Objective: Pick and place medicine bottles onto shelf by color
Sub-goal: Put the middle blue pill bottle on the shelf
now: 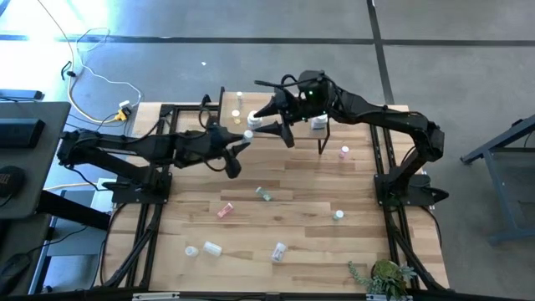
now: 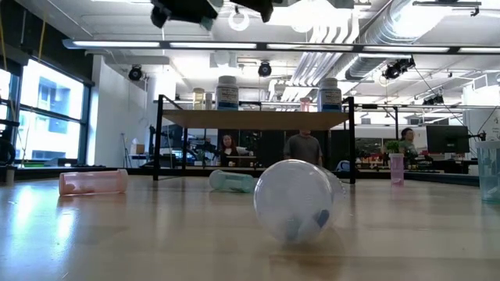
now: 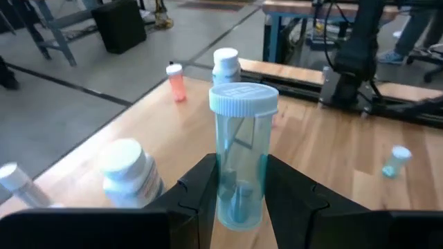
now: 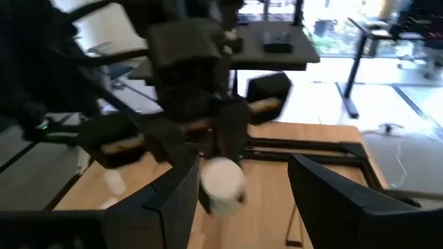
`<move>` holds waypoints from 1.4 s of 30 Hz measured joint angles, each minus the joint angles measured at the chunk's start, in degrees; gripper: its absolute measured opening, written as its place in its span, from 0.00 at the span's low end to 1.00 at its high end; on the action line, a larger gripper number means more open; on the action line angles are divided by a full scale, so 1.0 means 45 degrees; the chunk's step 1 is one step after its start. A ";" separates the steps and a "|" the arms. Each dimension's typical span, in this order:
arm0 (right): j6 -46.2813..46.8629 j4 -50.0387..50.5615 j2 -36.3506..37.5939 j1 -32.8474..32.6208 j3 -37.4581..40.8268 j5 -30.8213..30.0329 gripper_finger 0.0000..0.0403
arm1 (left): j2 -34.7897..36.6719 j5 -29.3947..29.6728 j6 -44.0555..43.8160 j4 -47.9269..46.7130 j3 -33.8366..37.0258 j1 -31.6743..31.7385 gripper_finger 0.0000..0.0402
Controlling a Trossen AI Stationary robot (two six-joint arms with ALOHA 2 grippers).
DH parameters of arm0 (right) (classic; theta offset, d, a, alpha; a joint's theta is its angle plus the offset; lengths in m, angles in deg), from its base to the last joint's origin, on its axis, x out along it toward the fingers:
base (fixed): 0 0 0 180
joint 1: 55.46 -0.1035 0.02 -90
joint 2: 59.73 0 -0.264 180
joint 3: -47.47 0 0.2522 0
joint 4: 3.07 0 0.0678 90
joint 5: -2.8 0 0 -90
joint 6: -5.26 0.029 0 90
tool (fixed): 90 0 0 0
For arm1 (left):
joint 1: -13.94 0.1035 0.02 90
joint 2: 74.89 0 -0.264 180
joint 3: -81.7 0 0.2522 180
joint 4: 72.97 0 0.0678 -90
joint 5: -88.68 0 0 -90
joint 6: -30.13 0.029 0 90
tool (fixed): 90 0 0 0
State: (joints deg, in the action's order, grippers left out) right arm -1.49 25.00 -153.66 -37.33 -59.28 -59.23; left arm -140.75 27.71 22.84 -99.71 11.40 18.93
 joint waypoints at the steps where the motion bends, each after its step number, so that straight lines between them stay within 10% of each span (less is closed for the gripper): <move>1: -0.0213 0.0000 0.0000 0.0000 0.0000 0.0168 0.53 | -0.0178 -0.0004 0.0005 0.0236 0.0000 0.0036 0.24; 26: -0.0450 0.0967 -0.0005 0.0223 0.0000 0.0571 0.52 | -0.1437 -0.0067 0.0995 0.3985 -0.0005 0.0556 0.24; 42: -0.0182 0.0964 -0.0010 0.0219 0.0005 0.0514 0.28 | -0.1437 -0.0106 0.1001 0.4401 -0.0005 0.0639 0.24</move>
State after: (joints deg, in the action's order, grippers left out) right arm -2.31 29.34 -153.71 -36.34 -59.26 -56.92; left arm -147.22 27.23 27.34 -79.90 11.38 21.80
